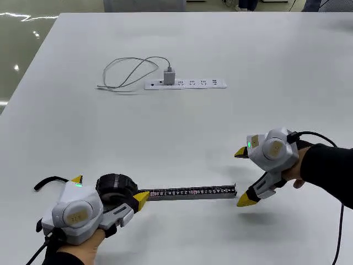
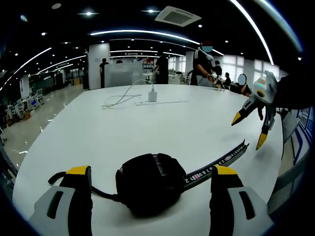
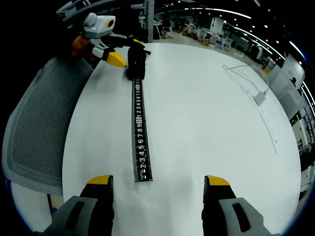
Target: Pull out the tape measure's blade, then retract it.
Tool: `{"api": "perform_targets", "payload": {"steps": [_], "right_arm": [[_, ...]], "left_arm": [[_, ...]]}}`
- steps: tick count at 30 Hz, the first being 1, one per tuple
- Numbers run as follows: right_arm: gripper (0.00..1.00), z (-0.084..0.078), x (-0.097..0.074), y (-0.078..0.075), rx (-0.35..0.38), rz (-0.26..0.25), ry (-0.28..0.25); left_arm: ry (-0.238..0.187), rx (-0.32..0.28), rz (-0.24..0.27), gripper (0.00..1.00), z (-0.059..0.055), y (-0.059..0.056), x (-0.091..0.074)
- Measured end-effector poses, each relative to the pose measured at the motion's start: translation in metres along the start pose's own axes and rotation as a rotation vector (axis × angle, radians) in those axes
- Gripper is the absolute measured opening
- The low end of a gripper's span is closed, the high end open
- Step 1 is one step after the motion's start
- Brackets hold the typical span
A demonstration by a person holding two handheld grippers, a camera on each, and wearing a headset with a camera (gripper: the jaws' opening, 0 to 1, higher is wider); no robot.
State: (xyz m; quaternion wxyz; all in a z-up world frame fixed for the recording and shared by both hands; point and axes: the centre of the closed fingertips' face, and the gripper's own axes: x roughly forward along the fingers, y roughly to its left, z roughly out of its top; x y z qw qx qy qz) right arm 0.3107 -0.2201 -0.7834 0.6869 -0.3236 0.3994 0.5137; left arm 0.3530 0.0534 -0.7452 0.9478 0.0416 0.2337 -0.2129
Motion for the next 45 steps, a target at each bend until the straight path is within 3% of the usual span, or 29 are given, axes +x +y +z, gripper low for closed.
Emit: {"api": "perform_targets", "payload": {"steps": [5,15,25,32,42,45], "right_arm": [[0.61,0.003,0.003,0.005,-0.018,0.03,0.003],[0.51,0.001,0.009,0.009,-0.045,0.048,0.015],[0.31,-0.003,0.015,0.014,-0.055,0.067,0.032],[0.27,-0.003,0.016,0.015,-0.058,0.071,0.029],[0.12,-0.006,0.021,0.019,-0.074,0.066,0.043],[0.12,-0.005,0.02,0.02,-0.065,0.067,0.043]], "left_arm": [[0.004,-0.002,0.0,0.99,-0.001,-0.001,0.002],[0.0,-0.002,0.006,0.99,0.001,-0.002,0.003],[-0.002,-0.019,0.027,0.96,0.002,0.002,0.004],[-0.009,-0.054,0.038,0.93,0.002,0.006,0.004],[-0.007,-0.05,0.041,0.97,0.002,0.007,0.003],[-0.003,-0.051,0.041,0.97,0.0,0.007,0.003]]}}
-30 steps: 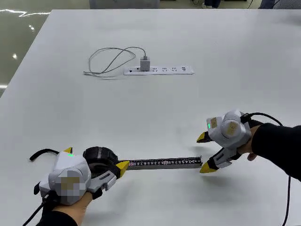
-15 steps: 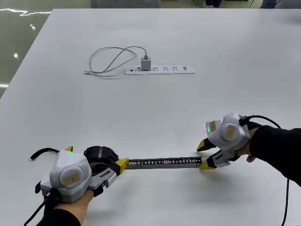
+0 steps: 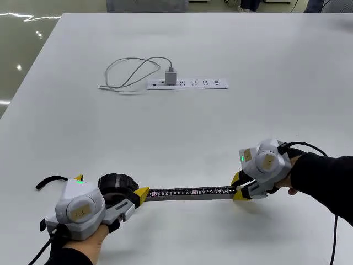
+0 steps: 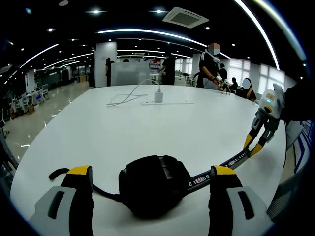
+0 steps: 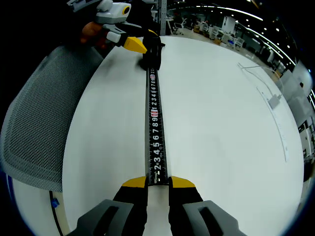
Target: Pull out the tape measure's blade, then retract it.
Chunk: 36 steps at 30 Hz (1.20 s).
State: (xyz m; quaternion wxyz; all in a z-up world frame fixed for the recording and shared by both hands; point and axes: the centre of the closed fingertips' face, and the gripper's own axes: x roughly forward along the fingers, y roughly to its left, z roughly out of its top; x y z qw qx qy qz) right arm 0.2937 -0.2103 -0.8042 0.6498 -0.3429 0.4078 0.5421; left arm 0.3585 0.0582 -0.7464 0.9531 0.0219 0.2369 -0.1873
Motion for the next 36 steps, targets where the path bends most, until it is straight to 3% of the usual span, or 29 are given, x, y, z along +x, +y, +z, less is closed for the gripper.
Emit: {"api": "perform_targets", "payload": {"steps": [8,12,15,18,28,36], "right_arm": [[0.12,0.0,0.0,0.001,0.01,-0.014,0.027],[0.11,0.001,0.001,0.001,0.008,-0.017,0.056],[0.11,0.0,0.001,-0.001,0.052,-0.013,0.061],[0.11,-0.001,0.002,-0.001,0.065,-0.014,0.075],[0.11,0.0,0.003,-0.003,0.075,-0.007,0.125],[0.1,0.0,0.003,-0.002,0.096,-0.025,0.094]], "left_arm": [[0.031,-0.034,0.02,0.9,-0.008,0.004,0.001],[0.046,-0.044,0.013,0.79,-0.01,0.0,0.003],[0.052,-0.05,0.024,0.7,-0.01,0.0,0.004],[0.086,-0.057,0.017,0.63,-0.015,-0.005,0.008],[0.11,-0.071,0.072,0.61,-0.015,0.0,0.01],[0.113,-0.046,0.063,0.58,-0.016,-0.001,0.009]]}}
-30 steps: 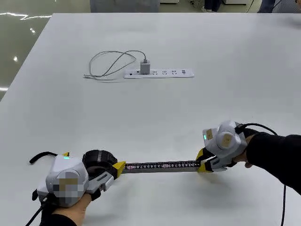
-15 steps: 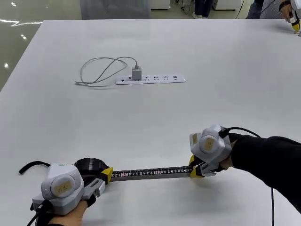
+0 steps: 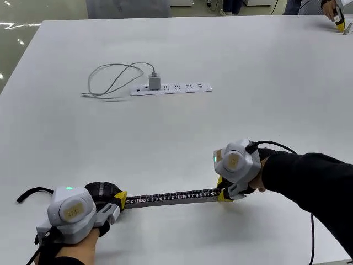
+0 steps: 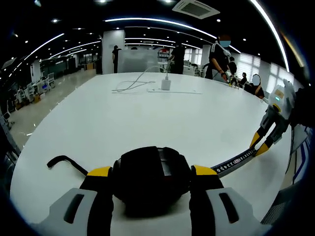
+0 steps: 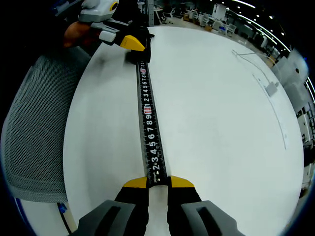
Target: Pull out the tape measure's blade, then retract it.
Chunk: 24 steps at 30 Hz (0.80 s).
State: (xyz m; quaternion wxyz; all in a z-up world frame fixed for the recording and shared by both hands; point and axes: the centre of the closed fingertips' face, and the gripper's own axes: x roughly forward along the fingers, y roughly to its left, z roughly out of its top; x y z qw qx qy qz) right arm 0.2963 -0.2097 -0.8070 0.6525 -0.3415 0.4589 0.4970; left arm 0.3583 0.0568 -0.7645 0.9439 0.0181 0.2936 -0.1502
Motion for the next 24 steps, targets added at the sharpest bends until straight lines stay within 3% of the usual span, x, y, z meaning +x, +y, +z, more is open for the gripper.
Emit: {"api": "perform_targets", "payload": {"steps": [11,24], "right_arm": [[0.09,0.0018,0.0014,0.0007,-0.014,-0.005,-0.001],[0.1,0.0073,0.003,0.0004,0.041,0.003,-0.002]], "left_arm": [[0.012,0.004,-0.006,0.57,-0.001,-0.0001,-0.0001],[0.01,0.01,-0.006,0.58,-0.0015,-0.0008,-0.0007]]}}
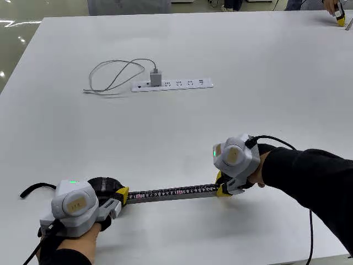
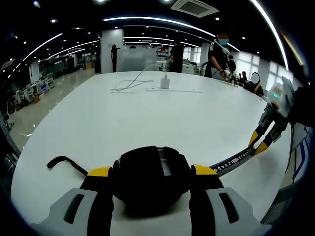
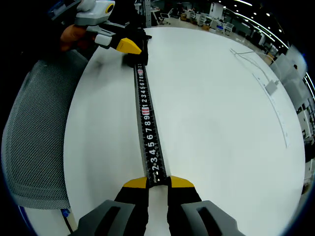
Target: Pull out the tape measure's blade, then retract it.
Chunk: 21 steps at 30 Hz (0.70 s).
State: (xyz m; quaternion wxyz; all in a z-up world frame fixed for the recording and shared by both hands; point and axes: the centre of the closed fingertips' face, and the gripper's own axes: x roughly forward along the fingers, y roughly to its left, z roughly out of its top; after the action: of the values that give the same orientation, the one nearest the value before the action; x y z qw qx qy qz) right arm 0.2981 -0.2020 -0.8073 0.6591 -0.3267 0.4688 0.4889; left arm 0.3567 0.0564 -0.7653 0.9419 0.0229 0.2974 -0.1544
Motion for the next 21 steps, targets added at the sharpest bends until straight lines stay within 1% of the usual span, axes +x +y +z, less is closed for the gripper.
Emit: {"api": "perform_targets", "payload": {"steps": [2,5,9,17,21], "right_arm": [[0.1,0.0014,0.0005,-0.0006,0.009,-0.001,0.004],[0.1,0.0019,0.0006,0.0009,-0.036,-0.001,0.017],[0.1,0.0029,0.0005,0.001,-0.03,-0.004,0.013],[0.1,0.0073,0.0015,0.0016,-0.028,-0.009,0.015],[0.1,0.0092,0.002,0.0011,-0.033,-0.004,0.013]], "left_arm": [[-0.001,0.002,-0.001,0.58,-0.0001,-0.0003,-0.0001],[-0.003,0.004,-0.002,0.58,-0.0001,-0.0003,-0.0004],[0.002,0.006,-0.013,0.58,-0.0002,0.0,-0.0001],[0.009,0.009,-0.012,0.58,-0.0006,0.0005,0.0008],[0.014,0.009,-0.013,0.58,-0.0009,0.0006,0.0008]]}}
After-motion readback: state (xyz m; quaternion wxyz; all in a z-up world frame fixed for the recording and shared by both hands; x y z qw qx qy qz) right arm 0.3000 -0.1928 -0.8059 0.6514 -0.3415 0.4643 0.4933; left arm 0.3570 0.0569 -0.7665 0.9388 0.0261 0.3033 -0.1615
